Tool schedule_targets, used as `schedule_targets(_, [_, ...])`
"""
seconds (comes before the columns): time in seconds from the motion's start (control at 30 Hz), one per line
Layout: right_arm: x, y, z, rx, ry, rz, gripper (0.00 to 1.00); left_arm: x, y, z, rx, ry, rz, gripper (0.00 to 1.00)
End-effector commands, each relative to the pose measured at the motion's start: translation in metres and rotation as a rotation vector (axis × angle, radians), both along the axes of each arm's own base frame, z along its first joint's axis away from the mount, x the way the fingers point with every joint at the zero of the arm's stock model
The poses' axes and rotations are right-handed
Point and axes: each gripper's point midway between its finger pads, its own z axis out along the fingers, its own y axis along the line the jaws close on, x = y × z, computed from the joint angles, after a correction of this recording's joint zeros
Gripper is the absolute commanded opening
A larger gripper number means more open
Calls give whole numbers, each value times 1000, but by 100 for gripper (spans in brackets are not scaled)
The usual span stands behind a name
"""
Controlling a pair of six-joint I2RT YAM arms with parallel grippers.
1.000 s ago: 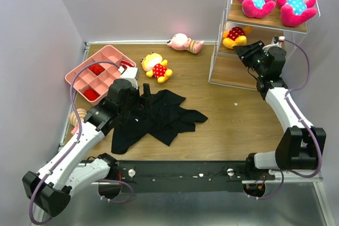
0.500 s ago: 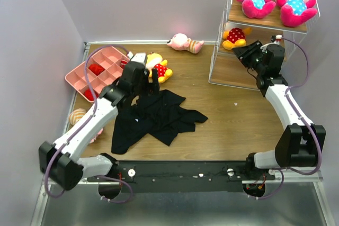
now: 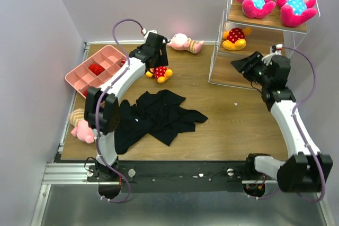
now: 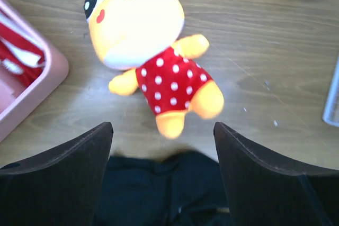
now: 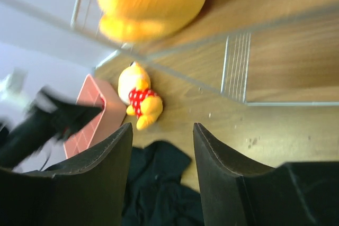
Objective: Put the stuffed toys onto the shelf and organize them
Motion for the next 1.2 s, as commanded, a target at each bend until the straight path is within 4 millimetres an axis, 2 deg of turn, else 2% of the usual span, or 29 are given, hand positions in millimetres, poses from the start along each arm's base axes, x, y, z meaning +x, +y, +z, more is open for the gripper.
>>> schedule_targets(0.0, [-48,15,-15,-40,-3,119,57,23,13,-36,44,67,84,85])
schedule_targets(0.1, [-69,21,-17,-42,-33,159,58,35,8,-55,16,71,86,85])
schedule_targets(0.13, [-76,25,-28,-31,-23,185,58,39,8,-58,10,71,95,85])
schedule_targets(0.17, [-81,27,-34,-23,-21,197,58,42,9,-72,15,92,102,84])
schedule_targets(0.2, [-90,31,-30,-12,-45,223,58,45,8,-78,10,100,104,84])
schedule_targets(0.23, [-93,33,-39,-4,-43,234,58,48,8,-82,6,105,104,84])
schedule_targets(0.33, [-103,39,-41,-19,-72,281,60,58,-9,-101,-49,102,40,76])
schedule_targets(0.43, [-111,38,-47,-58,-67,294,60,63,-16,-117,-69,111,24,61])
schedule_targets(0.47, [-114,37,-48,-67,-69,298,60,62,-17,-122,-69,120,21,46])
schedule_targets(0.53, [-120,39,-50,-80,-70,315,60,57,-17,-128,-78,134,18,32])
schedule_targets(0.57, [-124,39,-46,-84,-90,321,60,57,-19,-116,-98,104,14,21])
schedule_targets(0.63, [-129,42,-51,-87,-92,341,60,52,-24,-104,-141,85,-8,11])
schedule_targets(0.67, [-133,43,-50,-91,-106,347,60,48,-25,-89,-161,61,-18,0])
schedule_targets(0.73, [-138,43,-60,-97,-90,357,60,40,-31,-72,-200,55,-55,0])
schedule_targets(0.77, [-140,44,-63,-101,-85,361,60,34,-32,-53,-214,38,-67,0])
schedule_targets(0.83, [-146,44,-69,-105,-81,367,60,26,-35,-34,-234,35,-91,0])
schedule_targets(0.87, [-148,44,-70,-102,-80,367,60,17,-37,-17,-234,30,-112,0])
schedule_targets(0.97, [-152,46,-70,-96,-85,369,60,-6,-39,9,-228,19,-150,0])
schedule_targets(1.03, [-152,47,-69,-88,-82,373,60,-20,-45,18,-231,22,-180,0])
schedule_targets(1.17, [-151,54,-69,-80,-80,390,60,-61,-53,34,-235,46,-257,0])
